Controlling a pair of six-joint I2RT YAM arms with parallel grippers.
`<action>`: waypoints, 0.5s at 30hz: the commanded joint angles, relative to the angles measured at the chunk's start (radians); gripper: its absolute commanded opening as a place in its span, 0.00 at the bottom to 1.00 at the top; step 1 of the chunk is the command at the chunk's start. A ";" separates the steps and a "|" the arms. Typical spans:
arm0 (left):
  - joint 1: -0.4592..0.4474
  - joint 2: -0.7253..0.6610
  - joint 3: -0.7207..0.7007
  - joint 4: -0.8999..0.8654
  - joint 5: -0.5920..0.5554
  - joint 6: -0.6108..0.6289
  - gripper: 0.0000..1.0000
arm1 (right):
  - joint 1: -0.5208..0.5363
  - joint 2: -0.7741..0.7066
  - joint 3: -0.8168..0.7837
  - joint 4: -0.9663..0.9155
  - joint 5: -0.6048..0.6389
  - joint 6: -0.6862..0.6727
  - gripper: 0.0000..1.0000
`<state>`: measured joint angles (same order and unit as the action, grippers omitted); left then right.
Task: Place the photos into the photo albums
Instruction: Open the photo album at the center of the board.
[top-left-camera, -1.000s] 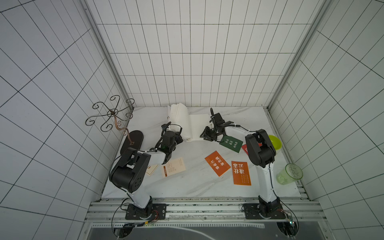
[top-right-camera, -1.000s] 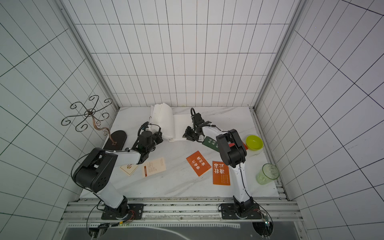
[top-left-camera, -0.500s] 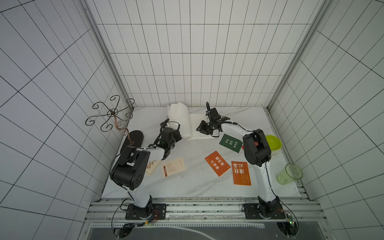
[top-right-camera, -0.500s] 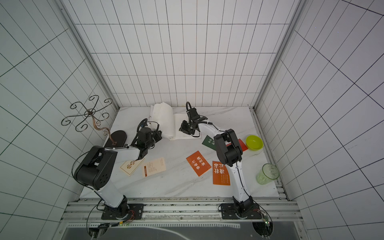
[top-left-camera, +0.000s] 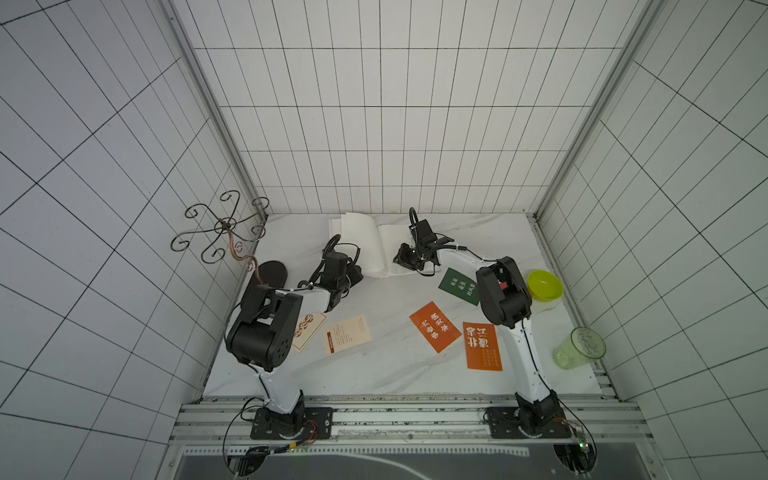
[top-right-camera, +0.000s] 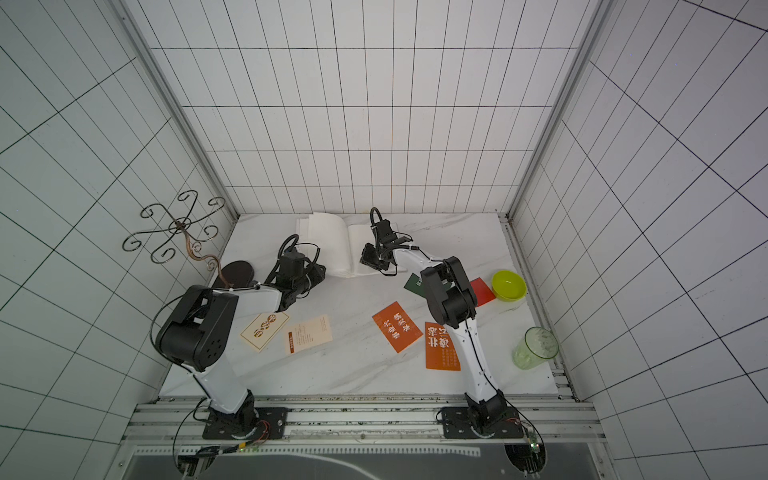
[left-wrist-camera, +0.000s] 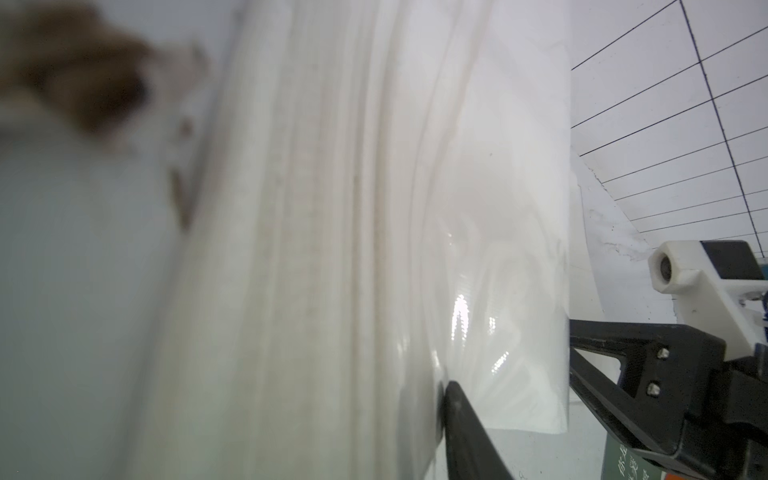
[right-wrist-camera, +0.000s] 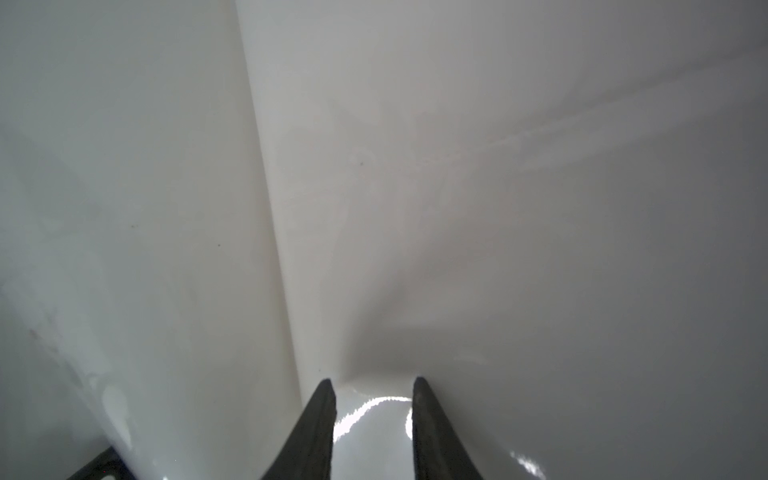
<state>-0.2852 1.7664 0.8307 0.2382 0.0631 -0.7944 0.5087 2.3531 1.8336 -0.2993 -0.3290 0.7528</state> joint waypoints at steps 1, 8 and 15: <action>0.007 0.027 0.053 -0.100 0.029 0.019 0.37 | -0.001 -0.017 0.001 -0.033 0.032 -0.010 0.33; 0.025 0.023 0.101 -0.150 0.122 0.035 0.40 | -0.001 -0.058 -0.025 -0.026 0.038 -0.013 0.33; 0.025 -0.078 0.053 -0.236 0.160 0.051 0.41 | -0.001 -0.105 -0.022 -0.029 0.046 -0.027 0.33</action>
<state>-0.2600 1.7473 0.8955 0.0353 0.1928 -0.7620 0.5087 2.3089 1.8313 -0.3061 -0.3016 0.7380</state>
